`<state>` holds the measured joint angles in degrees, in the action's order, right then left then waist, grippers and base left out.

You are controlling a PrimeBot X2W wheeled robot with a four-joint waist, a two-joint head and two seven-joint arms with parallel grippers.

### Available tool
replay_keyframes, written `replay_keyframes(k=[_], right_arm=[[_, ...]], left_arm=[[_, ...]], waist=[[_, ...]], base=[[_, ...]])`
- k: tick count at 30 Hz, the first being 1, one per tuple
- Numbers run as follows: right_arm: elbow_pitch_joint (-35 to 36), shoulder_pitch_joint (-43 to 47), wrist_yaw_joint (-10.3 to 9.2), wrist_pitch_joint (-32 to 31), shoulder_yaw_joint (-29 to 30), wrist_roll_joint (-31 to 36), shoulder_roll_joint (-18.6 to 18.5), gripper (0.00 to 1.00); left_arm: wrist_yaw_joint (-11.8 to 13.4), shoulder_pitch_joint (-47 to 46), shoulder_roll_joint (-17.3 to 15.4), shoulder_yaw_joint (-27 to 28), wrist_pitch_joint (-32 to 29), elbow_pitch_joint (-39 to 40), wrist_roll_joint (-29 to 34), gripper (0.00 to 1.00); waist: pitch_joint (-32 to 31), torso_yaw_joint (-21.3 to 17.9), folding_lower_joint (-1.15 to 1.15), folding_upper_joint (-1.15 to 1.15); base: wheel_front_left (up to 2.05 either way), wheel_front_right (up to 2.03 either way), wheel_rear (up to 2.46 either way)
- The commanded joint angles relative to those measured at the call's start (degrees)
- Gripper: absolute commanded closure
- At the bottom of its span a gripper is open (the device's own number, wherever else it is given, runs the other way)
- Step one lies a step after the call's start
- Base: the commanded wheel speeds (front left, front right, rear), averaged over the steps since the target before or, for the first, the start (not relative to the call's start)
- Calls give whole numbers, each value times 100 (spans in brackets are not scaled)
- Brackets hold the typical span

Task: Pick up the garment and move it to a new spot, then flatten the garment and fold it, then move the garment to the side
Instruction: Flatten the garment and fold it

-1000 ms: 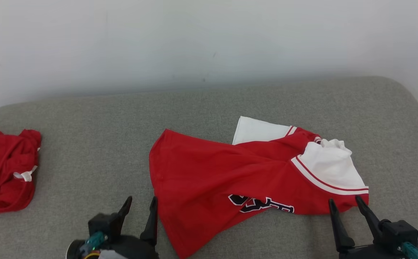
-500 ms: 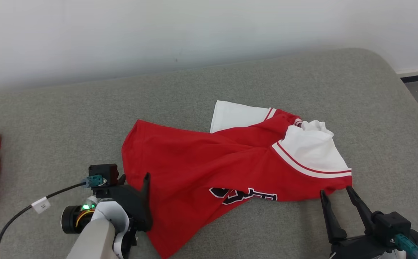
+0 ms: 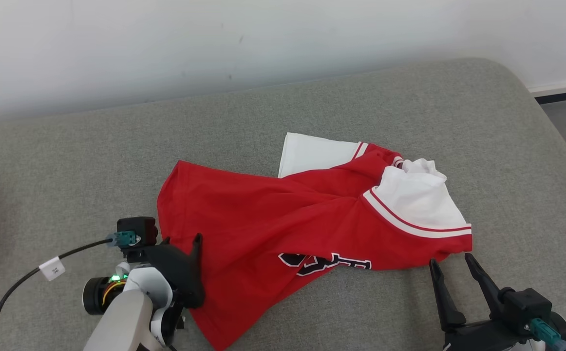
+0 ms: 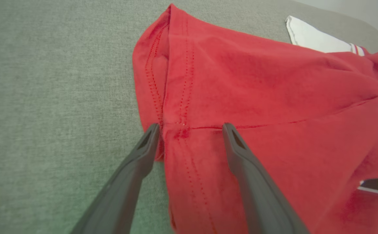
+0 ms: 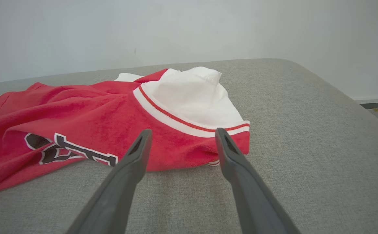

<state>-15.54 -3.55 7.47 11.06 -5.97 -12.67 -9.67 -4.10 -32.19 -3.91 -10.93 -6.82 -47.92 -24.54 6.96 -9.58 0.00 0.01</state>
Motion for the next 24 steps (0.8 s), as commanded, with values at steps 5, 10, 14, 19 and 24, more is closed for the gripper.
replay_keyframes(k=[5, 10, 14, 19, 24], right_arm=[[2, -73, 5, 11, -55, -32, -41, 0], [-5, -98, 5, 26, -80, -55, -52, 0], [-20, -98, 5, 36, -69, -67, -60, 0], [-26, -136, 5, 44, -42, -75, -62, 0], [103, -314, 5, -75, 26, -102, -161, 0]], left_arm=[[-83, -190, 32, -81, -89, -94, -123, 0], [-109, -260, 43, -117, -114, -167, -189, 39], [-57, -343, 6, -148, -112, -236, -140, 65], [20, -386, -47, -139, 42, -253, -123, 100], [107, -424, -86, -124, 217, -203, -117, 100]], waist=[[5, 6, 0, -1], [40, -12, 0, -1], [69, -29, 0, -1], [90, -27, 0, -1], [134, 7, 0, -1]], base=[[0, 0, 0], [0, 0, 0], [0, 0, 0], [0, 0, 0], [0, 0, 0]])
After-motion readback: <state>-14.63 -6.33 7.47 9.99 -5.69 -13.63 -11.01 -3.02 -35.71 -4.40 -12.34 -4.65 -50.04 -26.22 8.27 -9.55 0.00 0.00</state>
